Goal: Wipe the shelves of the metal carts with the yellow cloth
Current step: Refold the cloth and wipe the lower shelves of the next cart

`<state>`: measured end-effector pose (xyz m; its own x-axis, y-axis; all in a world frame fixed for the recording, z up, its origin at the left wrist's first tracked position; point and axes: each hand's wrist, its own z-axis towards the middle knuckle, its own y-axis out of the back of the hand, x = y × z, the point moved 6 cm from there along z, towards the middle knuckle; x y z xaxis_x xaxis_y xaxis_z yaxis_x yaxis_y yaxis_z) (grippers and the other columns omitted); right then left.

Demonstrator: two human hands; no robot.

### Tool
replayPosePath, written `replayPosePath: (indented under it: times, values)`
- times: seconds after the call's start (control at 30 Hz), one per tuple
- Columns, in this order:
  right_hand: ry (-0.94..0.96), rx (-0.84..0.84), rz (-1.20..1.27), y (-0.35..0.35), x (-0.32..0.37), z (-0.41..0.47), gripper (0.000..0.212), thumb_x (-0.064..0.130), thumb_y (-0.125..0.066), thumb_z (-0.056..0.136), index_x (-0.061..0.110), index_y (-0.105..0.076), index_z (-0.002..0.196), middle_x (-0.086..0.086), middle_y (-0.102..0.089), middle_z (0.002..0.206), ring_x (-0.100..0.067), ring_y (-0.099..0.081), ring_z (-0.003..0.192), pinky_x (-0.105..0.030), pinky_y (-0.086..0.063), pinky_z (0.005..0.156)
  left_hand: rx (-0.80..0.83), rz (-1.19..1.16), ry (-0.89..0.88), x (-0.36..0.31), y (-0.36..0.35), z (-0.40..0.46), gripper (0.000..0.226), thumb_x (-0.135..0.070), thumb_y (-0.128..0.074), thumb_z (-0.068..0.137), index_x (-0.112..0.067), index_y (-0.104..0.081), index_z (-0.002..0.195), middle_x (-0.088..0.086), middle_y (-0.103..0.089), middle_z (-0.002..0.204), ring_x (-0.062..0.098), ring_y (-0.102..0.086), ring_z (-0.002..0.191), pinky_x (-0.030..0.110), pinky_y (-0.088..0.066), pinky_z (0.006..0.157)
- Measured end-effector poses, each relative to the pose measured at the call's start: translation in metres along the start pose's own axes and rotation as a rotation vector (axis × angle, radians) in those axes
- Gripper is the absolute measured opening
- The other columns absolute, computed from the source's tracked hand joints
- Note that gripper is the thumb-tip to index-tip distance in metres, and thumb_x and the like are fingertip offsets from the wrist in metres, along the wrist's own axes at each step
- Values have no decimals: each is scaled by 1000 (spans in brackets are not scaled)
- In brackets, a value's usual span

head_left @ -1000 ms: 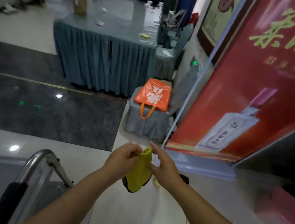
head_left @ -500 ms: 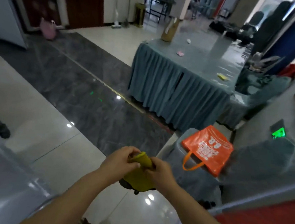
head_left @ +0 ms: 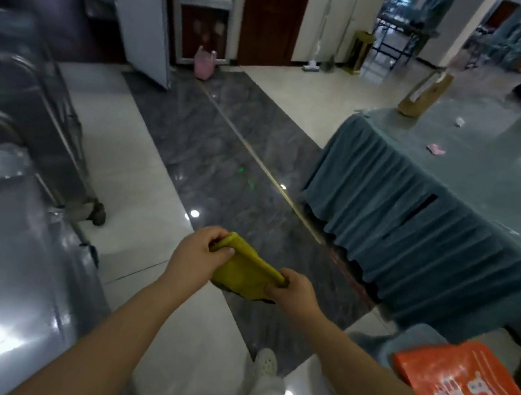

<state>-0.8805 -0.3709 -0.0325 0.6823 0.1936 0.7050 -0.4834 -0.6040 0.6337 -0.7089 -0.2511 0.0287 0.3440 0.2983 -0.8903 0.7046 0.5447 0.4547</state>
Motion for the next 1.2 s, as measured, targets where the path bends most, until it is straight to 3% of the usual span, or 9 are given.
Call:
replayPosePath:
  times: [0.1,0.43,0.53,0.67,0.77,0.9,0.97,1.07,1.2]
  values:
    - [41,115,44,-21,32,60,25,14,-71,79,17,-51,65,3,-50,62,-9,-49,58,-20,-42,51,-173,-1,137,31,23,31,11,-18,-64,86,-28,-60,85,-6,-61,86,10,-55,81,22,-41,67]
    - [149,540,139,-93,145,214,7,3,-62,86,-4,-61,86,-11,-56,74,-13,-53,62,-16,-44,47,-482,-76,506,92,52,115,27,-18,-68,77,-25,-48,62,-5,-50,61,12,-50,55,25,-40,49]
    - [146,694,131,-128,174,225,6,4,-61,89,-1,-58,86,-15,-59,81,-17,-59,68,-18,-51,52,-610,-135,616,106,64,110,22,-13,-65,82,-21,-54,66,-2,-56,61,17,-55,54,24,-43,48]
    - [37,928,195,-185,198,204,14,13,-59,94,4,-64,84,-11,-69,80,-18,-68,69,-26,-57,60,-719,-165,690,129,76,88,7,-16,-61,85,-11,-66,82,3,-66,79,14,-64,74,33,-53,71]
    - [-26,1070,203,-223,215,186,24,26,-55,97,8,-69,90,-7,-74,80,-15,-70,70,-22,-54,59,-728,-113,727,151,92,71,17,-19,-55,81,-8,-58,68,2,-54,71,7,-52,61,30,-47,61]
    - [10,1138,106,-265,238,172,14,17,-62,92,4,-67,98,-9,-72,87,-18,-68,78,-20,-54,61,-733,-159,697,183,116,60,41,-10,-56,81,-40,-55,53,-9,-46,59,4,-46,52,16,-33,52]
    - [27,1121,53,-281,248,175,13,5,-63,87,1,-66,99,-11,-69,87,-20,-66,78,-21,-55,62,-775,-244,697,196,125,58,59,1,-56,86,-51,-59,57,-12,-51,69,4,-50,59,16,-37,57]
    - [40,1058,-33,-302,262,195,16,-4,-57,84,0,-66,97,-14,-68,87,-22,-65,77,-27,-57,67,-807,-320,722,198,139,67,36,-1,-53,91,-32,-63,77,9,-54,86,19,-51,73,25,-40,64]
    - [48,1017,-99,-332,284,224,15,-3,-53,83,0,-65,92,-21,-66,92,-28,-63,81,-41,-55,80,-821,-240,791,212,153,82,26,-6,-54,91,-22,-64,109,3,-56,99,15,-51,90,21,-39,74]
